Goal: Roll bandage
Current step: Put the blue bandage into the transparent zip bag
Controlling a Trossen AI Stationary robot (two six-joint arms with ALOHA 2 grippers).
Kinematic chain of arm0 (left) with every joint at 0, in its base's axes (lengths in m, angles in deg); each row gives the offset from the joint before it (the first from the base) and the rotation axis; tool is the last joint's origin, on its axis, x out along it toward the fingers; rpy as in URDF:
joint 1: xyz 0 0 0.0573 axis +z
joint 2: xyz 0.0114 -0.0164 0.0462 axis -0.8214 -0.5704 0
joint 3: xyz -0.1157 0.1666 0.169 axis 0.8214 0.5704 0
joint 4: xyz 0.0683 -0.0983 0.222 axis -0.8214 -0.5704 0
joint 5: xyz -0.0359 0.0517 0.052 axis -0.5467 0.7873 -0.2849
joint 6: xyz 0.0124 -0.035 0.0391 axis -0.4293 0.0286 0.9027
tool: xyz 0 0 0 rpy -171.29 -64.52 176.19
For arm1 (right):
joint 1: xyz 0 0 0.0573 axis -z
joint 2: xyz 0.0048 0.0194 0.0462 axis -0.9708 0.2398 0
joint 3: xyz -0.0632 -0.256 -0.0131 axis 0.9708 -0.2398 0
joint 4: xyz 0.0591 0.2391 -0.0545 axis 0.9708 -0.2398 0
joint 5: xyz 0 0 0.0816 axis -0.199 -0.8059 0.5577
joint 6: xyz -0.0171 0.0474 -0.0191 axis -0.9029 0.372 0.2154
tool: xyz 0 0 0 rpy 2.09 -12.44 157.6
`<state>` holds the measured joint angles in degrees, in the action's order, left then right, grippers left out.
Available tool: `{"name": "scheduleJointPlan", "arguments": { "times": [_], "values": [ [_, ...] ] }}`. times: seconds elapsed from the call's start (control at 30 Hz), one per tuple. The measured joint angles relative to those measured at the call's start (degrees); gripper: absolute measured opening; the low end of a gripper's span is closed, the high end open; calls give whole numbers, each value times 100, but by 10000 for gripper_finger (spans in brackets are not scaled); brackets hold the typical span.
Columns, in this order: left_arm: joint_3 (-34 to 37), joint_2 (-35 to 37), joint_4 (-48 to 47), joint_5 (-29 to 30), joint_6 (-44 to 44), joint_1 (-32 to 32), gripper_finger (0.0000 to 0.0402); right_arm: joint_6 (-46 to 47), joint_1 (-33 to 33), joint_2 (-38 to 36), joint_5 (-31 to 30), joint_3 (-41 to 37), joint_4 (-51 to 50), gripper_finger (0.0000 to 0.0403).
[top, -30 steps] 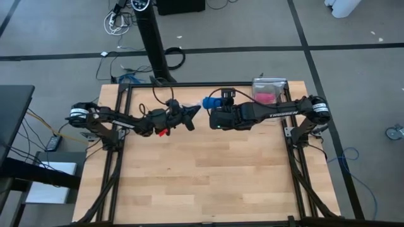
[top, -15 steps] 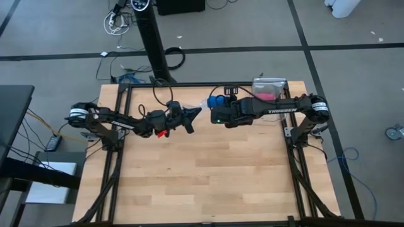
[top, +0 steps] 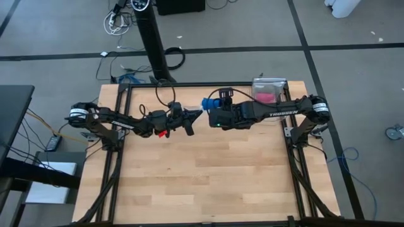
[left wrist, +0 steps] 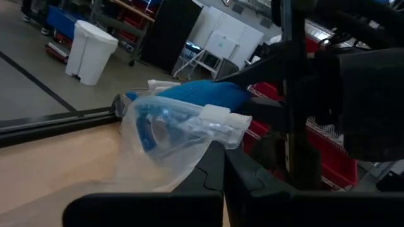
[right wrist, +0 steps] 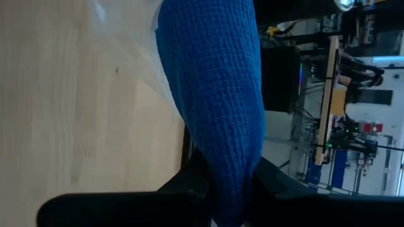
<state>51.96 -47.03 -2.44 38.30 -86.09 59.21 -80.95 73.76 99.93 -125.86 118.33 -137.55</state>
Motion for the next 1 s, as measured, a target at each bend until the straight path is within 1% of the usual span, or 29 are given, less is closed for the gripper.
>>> {"name": "scheduleJointPlan", "arguments": {
  "times": [0.07,0.17,0.2,0.33,0.53,0.7,0.83,0.9,1.0],
  "values": [
    [0,0,-9,-51,21,0,0,-31,0,0,31,0,-104,43],
    [0,0,-20,-104,38,0,0,-73,2,-1,409,0,-455,43],
    [0,0,-9,-129,61,0,0,-19,0,0,445,0,-506,43],
    [-15,0,23,-205,105,0,0,154,2,0,124,0,-503,43],
    [-15,0,63,-251,123,0,0,138,3,0,110,0,-487,43],
    [-15,0,68,-292,148,0,0,111,0,0,191,0,-484,43],
    [-15,0,104,-312,158,0,0,101,-12,0,494,0,-313,43],
    [-15,0,107,-364,161,0,0,112,-20,0,394,0,-268,43],
    [-15,0,105,-395,161,0,0,275,-13,0,18,0,-287,43]
  ]
}}
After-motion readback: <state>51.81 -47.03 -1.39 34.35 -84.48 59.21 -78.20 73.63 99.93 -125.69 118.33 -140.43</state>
